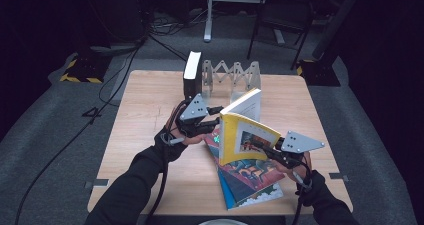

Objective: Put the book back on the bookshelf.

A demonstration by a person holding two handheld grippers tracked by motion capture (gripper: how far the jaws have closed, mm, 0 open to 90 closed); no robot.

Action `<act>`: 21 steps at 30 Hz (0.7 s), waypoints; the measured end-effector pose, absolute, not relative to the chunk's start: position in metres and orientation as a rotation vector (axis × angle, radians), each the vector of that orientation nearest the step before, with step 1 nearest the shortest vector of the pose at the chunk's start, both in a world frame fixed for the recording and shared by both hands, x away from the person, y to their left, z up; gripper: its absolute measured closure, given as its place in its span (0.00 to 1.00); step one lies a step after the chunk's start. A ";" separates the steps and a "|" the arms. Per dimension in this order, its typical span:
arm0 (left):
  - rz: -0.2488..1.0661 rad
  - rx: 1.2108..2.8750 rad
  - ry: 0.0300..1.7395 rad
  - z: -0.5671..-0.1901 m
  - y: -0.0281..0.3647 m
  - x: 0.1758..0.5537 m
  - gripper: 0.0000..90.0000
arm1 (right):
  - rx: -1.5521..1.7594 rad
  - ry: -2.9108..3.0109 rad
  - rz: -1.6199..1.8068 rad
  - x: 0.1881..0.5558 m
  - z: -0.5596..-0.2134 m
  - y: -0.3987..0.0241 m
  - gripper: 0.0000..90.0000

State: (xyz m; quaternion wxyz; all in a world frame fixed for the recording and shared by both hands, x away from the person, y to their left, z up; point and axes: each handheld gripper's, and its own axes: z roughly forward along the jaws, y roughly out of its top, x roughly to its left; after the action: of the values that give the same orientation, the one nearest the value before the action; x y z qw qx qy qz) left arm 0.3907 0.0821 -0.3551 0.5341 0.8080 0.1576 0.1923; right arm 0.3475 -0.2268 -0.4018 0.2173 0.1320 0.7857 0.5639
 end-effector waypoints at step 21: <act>0.427 2.163 0.459 -0.435 0.084 0.354 0.58 | 0.357 2.176 1.556 0.336 -0.404 -0.231 0.96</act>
State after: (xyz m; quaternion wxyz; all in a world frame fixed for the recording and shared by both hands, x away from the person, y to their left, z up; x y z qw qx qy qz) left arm 0.3538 0.0835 -0.4354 0.4303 0.8670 0.1841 0.1712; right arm 0.3359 -0.2309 -0.4038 0.2197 0.1290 0.7865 0.5626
